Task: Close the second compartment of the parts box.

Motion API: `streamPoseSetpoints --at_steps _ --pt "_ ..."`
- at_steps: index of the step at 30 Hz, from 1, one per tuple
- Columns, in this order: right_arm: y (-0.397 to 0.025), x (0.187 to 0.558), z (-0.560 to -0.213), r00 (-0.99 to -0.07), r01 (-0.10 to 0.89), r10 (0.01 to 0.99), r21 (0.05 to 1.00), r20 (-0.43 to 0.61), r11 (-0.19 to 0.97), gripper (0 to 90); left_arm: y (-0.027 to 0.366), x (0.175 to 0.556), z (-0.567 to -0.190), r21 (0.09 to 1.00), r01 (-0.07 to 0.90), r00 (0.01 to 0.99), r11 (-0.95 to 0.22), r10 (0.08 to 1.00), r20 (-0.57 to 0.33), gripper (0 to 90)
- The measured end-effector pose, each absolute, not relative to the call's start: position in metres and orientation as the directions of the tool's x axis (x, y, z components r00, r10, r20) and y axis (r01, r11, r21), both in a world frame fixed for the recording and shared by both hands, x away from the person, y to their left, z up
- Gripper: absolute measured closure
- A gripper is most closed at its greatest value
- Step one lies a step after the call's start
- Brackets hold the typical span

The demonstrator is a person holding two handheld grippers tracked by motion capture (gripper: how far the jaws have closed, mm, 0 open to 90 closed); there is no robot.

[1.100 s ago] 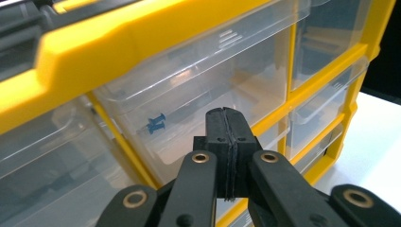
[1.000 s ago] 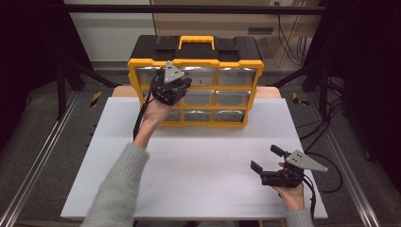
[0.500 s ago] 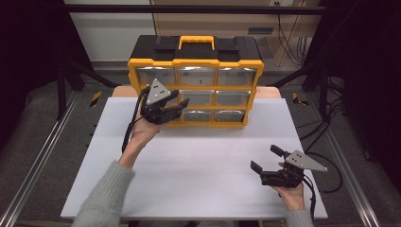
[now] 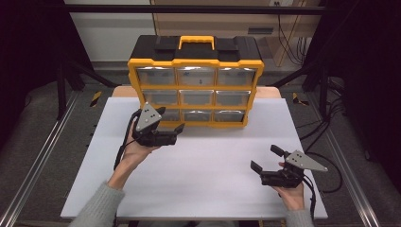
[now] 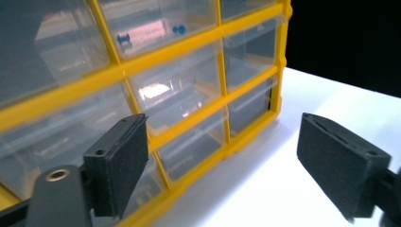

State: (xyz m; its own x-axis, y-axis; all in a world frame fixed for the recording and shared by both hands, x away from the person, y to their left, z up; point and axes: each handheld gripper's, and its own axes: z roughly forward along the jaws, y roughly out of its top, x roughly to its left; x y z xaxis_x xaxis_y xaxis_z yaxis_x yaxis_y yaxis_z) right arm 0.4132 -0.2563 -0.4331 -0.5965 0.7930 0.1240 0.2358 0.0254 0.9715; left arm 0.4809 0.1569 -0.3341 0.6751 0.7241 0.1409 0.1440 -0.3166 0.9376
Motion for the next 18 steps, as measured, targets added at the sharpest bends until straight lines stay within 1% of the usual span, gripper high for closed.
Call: streamPoseSetpoints --at_steps 4,6,8,18 --pt "-0.257 0.414 -0.434 -0.600 0.225 0.792 0.974 0.110 0.035 0.3 0.165 0.473 -0.341 0.945 0.144 0.686 -0.294 0.718 0.119 9.6" --pt "-0.256 0.413 -0.433 -0.596 0.232 0.794 0.972 0.119 0.029 0.3 0.168 0.469 -0.344 0.946 0.151 0.683 -0.286 0.723 0.110 5.3" --pt "-0.256 0.413 -0.433 -0.595 0.236 0.794 0.971 0.123 0.027 0.3 0.172 0.465 -0.348 0.946 0.151 0.686 -0.285 0.720 0.108 3.7" --pt "-0.257 0.413 -0.433 -0.598 0.228 0.793 0.973 0.117 0.028 0.3 0.193 0.446 -0.371 0.947 0.149 0.691 -0.284 0.715 0.106 2.8"
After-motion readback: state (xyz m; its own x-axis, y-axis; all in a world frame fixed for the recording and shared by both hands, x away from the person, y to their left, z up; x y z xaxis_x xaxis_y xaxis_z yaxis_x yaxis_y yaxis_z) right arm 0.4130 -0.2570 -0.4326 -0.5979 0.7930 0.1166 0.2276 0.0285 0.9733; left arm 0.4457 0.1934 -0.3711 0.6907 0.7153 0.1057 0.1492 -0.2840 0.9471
